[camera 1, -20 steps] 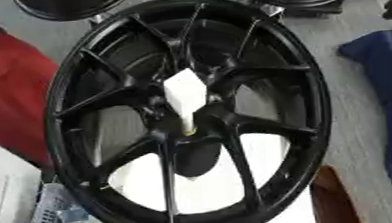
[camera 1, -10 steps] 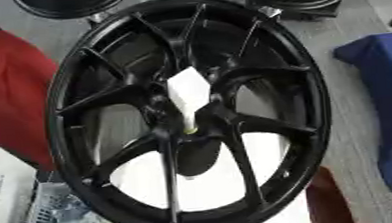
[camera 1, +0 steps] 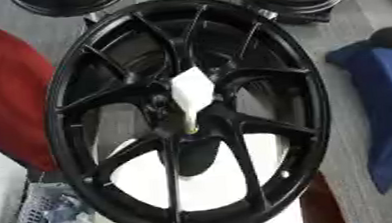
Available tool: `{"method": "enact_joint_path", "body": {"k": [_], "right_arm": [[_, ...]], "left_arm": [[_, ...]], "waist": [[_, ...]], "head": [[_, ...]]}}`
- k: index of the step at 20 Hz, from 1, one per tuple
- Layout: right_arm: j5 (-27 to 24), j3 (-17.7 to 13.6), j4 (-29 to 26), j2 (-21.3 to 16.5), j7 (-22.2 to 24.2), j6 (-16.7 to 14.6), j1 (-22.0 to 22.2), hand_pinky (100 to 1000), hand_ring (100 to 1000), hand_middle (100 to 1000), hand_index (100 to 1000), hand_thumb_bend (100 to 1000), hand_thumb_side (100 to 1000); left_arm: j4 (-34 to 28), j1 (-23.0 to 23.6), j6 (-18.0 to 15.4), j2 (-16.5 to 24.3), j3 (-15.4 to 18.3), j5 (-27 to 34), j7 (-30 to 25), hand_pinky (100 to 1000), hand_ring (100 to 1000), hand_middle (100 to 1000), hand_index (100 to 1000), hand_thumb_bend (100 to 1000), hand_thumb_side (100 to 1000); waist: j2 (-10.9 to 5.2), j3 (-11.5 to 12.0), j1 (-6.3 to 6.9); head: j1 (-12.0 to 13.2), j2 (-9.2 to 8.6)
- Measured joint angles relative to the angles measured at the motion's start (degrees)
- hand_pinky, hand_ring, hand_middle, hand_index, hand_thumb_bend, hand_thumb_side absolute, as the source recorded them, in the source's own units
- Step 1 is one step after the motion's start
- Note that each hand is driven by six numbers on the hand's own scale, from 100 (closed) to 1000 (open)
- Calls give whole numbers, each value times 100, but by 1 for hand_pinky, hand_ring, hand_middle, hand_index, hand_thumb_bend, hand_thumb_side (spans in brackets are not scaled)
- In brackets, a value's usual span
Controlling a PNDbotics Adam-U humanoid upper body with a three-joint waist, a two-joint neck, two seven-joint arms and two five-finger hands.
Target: Pull the pin out of the wheel hub.
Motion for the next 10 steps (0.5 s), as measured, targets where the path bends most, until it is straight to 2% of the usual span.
{"method": "enact_joint_path", "body": {"k": [2, 3, 4, 10], "right_arm": [[178, 283, -1, 18, 173, -125, -277, 861, 797, 728, 803, 475, 420], [265, 428, -3, 60, 260, -152, -423, 860, 795, 727, 803, 424, 433], [353, 573, -6, 132, 350, -158, -571, 860, 795, 727, 803, 475, 418], [870, 1389, -15, 861, 882, 118, -1420, 859, 790, 725, 805, 475, 404]], "left_arm": [[2, -1, 2, 0, -7, 0, -25, 740, 596, 525, 718, 387, 584], [4, -1, 3, 0, -12, 0, -35, 740, 596, 525, 718, 388, 584], [9, -1, 7, 0, -24, 0, -44, 740, 596, 525, 718, 388, 584], [34, 10, 14, 0, -38, 0, -68, 740, 596, 525, 718, 387, 585]], "waist": [[-6, 25, -24], [-19, 34, -35], [-39, 41, -40], [-95, 54, -74]], "head": [[-46, 4], [-65, 14], [-84, 23], [-122, 46]]}}
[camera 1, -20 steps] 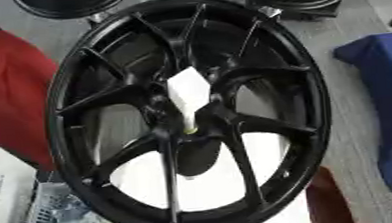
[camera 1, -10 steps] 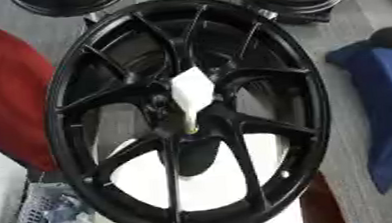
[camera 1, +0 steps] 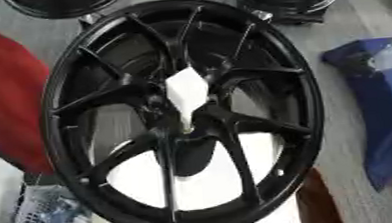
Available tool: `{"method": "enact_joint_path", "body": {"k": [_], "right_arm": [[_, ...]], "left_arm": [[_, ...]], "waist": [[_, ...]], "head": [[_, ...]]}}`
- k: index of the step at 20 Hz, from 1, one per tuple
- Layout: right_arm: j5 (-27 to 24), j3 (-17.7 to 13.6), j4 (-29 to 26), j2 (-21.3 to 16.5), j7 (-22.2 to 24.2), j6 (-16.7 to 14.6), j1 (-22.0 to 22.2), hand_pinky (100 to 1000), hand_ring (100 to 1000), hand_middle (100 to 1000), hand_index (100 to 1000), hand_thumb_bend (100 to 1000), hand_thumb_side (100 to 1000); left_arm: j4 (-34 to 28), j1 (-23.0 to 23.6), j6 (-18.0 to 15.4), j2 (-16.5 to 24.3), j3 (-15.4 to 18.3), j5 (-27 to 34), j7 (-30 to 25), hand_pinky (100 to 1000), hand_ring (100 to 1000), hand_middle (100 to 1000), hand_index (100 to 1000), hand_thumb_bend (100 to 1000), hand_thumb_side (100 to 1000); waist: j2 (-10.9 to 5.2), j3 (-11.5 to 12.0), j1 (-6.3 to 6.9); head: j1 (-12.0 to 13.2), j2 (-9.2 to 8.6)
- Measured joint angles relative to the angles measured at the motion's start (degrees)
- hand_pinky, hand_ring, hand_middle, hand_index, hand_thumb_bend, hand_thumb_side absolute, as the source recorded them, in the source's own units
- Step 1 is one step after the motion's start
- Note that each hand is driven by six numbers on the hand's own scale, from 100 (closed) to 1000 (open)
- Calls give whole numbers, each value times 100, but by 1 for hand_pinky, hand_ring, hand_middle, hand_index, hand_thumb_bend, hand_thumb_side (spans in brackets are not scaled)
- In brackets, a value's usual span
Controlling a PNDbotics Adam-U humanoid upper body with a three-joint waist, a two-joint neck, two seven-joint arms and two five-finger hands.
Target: Pull the pin out of the wheel hub.
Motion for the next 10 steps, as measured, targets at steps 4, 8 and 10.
{"method": "enact_joint_path", "body": {"k": [4, 8, 10], "right_arm": [[124, 366, 0, 587, 371, 352, -615, 866, 788, 726, 810, 474, 401], [17, 657, 0, 1148, 724, 678, -1169, 868, 787, 727, 813, 459, 392], [-70, 753, 23, 1426, 905, 833, -1435, 867, 785, 725, 812, 455, 383]], "left_arm": [[2, 55, 6, 1, 9, -2, 18, 740, 596, 525, 718, 388, 586], [21, 118, 11, 3, 58, -4, 59, 741, 596, 525, 718, 388, 587], [35, 148, 8, 4, 83, -5, 85, 741, 596, 524, 718, 388, 587]], "waist": [[-48, -94, -24], [-64, -155, -30], [-65, -199, -31]], "head": [[57, 30], [87, 66], [111, 102]]}}
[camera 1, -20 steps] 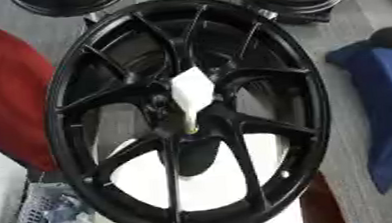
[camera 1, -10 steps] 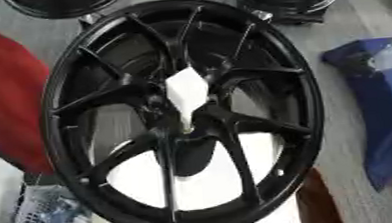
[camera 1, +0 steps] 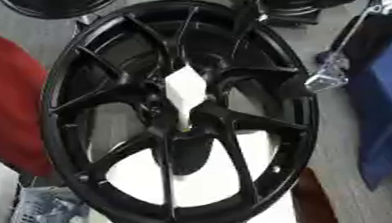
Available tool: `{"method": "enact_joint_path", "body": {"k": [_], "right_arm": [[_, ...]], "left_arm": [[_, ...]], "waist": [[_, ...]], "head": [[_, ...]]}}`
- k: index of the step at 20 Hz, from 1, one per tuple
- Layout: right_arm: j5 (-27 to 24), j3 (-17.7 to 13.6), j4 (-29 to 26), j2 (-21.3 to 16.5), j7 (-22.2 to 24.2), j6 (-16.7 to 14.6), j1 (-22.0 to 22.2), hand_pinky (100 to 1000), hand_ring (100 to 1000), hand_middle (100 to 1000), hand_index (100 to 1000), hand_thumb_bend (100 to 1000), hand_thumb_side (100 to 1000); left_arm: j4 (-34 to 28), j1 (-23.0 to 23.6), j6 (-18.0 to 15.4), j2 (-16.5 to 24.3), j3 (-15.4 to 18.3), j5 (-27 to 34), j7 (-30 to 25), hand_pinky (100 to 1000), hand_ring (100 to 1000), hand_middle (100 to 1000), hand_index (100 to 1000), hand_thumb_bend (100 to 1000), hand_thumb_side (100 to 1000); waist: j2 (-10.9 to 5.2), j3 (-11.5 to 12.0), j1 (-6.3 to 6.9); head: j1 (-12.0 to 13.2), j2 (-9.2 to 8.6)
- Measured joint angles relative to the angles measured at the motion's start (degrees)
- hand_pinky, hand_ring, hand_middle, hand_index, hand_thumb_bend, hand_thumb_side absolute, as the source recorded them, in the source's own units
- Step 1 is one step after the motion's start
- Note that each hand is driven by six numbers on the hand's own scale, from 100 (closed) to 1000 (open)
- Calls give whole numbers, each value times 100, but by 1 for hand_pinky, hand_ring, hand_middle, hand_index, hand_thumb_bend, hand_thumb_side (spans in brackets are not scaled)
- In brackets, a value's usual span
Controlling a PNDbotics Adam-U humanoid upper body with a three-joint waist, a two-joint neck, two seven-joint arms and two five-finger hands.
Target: Pull the pin out of the wheel hub.
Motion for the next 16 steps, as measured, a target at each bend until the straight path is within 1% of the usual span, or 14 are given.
{"method": "enact_joint_path", "body": {"k": [4, 6, 7, 9, 10, 13, 16], "right_arm": [[-31, 55, 275, 457, 384, 295, -304, 865, 783, 726, 816, 465, 376], [-31, 33, 436, 637, 579, 421, -381, 866, 785, 731, 820, 416, 395], [-30, 6, 512, 733, 680, 476, -418, 866, 785, 731, 823, 470, 370], [-8, -96, 650, 957, 880, 572, -478, 867, 783, 731, 826, 457, 364], [0, -147, 716, 1079, 974, 609, -497, 868, 785, 735, 829, 444, 365], [85, -232, 920, 1444, 1156, 673, -545, 868, 788, 739, 831, 457, 369], [267, -236, 1102, 1768, 1217, 622, -557, 861, 795, 742, 826, 476, 378]], "left_arm": [[0, 6, 1, 3, 29, -1, 36, 741, 596, 524, 718, 389, 588], [1, 12, -2, 3, 39, -1, 46, 741, 596, 525, 718, 389, 588], [2, 18, 1, 3, 54, -1, 55, 741, 596, 524, 718, 390, 589], [17, 45, 7, 3, 77, -3, 83, 741, 595, 524, 718, 390, 589], [31, 51, 5, 3, 96, -3, 100, 741, 595, 524, 717, 391, 590], [56, 94, 12, 3, 133, -3, 140, 741, 595, 523, 717, 390, 591], [105, 160, 14, 20, 170, -3, 175, 742, 595, 522, 717, 390, 593]], "waist": [[-1, -10, -4], [-1, -18, -4], [-1, -28, -4], [-1, -41, -2], [-1, -50, -2], [-1, -121, 4], [-8, -190, 12]], "head": [[51, 46], [71, 50], [82, 51], [87, 52], [89, 52], [134, 52], [211, 48]]}}
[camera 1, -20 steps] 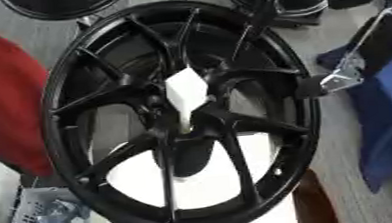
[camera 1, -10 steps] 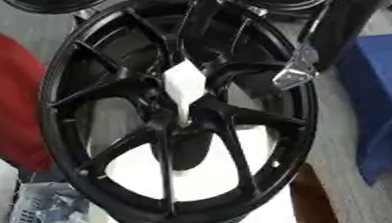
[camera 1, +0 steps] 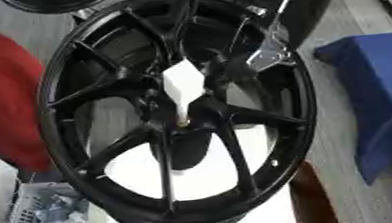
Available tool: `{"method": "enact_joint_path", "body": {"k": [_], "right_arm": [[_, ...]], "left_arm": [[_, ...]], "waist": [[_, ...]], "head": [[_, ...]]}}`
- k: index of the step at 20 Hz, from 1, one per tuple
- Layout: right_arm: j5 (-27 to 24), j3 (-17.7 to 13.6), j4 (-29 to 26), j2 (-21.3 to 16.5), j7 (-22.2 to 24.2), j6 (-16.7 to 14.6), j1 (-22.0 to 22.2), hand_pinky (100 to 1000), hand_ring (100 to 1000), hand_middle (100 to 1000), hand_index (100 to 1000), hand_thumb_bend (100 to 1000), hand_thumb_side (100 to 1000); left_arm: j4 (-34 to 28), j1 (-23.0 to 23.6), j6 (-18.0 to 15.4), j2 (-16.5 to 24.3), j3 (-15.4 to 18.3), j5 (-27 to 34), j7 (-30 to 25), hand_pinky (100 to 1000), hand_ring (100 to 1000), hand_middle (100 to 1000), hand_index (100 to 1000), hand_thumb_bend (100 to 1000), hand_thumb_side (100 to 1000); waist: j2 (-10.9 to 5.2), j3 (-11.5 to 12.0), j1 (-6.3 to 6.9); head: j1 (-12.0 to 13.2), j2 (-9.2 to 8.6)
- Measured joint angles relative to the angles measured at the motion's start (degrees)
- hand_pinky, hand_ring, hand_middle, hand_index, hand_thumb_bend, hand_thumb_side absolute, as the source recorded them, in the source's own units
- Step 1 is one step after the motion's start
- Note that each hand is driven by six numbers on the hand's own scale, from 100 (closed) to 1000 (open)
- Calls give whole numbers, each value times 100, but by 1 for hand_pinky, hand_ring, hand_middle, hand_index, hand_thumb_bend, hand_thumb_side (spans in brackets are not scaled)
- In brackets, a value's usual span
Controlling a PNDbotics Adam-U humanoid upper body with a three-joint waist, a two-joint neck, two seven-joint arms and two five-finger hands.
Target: Pull the pin out of the wheel hub.
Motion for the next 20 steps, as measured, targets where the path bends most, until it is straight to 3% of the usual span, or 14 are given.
{"method": "enact_joint_path", "body": {"k": [8, 20], "right_arm": [[676, 61, 73, 438, 26, -334, 107, 859, 795, 744, 833, 478, 378], [1271, 55, 153, 638, 28, -358, 337, 857, 803, 758, 845, 474, 373]], "left_arm": [[77, 146, -21, 49, 70, -13, 69, 742, 594, 521, 717, 390, 597], [106, 173, -26, 76, 86, -15, 73, 744, 594, 521, 718, 389, 601]], "waist": [[-15, -90, 27], [51, -52, 59]], "head": [[216, -64], [237, -200]]}}
